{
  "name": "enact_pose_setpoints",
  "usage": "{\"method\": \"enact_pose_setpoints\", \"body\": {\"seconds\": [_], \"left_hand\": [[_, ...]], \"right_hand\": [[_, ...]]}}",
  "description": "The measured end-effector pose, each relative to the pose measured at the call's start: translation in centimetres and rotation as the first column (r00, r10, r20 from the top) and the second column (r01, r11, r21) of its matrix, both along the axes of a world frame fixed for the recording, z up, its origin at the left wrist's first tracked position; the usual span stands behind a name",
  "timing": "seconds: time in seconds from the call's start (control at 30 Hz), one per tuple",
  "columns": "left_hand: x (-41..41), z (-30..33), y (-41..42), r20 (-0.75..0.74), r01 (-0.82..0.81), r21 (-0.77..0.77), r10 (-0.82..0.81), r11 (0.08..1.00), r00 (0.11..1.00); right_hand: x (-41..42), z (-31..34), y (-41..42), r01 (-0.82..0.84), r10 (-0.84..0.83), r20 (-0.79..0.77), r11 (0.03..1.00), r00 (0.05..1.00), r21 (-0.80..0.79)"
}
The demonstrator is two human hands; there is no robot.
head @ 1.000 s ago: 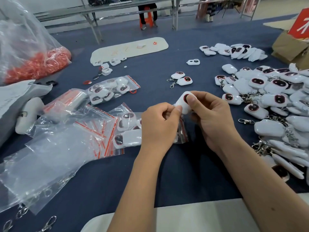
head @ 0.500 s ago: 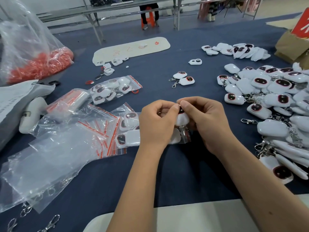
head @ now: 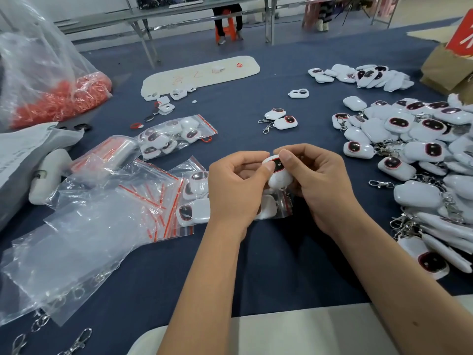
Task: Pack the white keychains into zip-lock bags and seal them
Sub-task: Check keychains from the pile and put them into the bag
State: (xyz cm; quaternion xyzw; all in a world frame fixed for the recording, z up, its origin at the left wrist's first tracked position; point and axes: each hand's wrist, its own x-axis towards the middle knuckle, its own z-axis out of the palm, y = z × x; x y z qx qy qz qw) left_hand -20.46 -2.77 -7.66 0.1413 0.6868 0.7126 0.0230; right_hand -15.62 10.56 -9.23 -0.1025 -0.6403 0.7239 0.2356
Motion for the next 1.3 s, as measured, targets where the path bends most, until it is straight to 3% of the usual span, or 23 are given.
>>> {"method": "enact_pose_setpoints", "body": {"seconds": [0.23, 0.67, 0.93, 1.1, 1.3], "left_hand": [[-0.18, -0.14, -0.06, -0.108, -0.051, -0.057, 0.044, 0.997, 0.993], [-0.08, -0.19, -0.02, -0.078, -0.007, -0.06, 0.002, 0.998, 0.997], [0.08, -0.1, 0.16, -0.122, -0.039, -0.08, 0.03, 0.996, 0.992], [-0.08, -0.03, 0.21, -0.097, -0.139, -0.01, 0.137, 0.99, 0.986], [0.24, 0.26, 0.46, -0.079, -0.123, 0.085, 0.129, 0.989, 0.988]], "right_hand": [[0.19, -0.03, 0.2, -0.071, 0.071, 0.007, 0.997, 0.997, 0.039], [0.28, 0.35, 0.34, -0.016, 0.022, -0.024, 0.976, 0.999, 0.216], [0.33, 0.57, 0.19, -0.021, 0.024, -0.011, 0.974, 1.0, 0.228], [0.27, 0.34, -0.11, -0.082, 0.083, 0.005, 0.977, 0.997, 0.195], [0.13, 0.36, 0.23, -0.028, 0.034, -0.02, 0.966, 0.999, 0.258]]}}
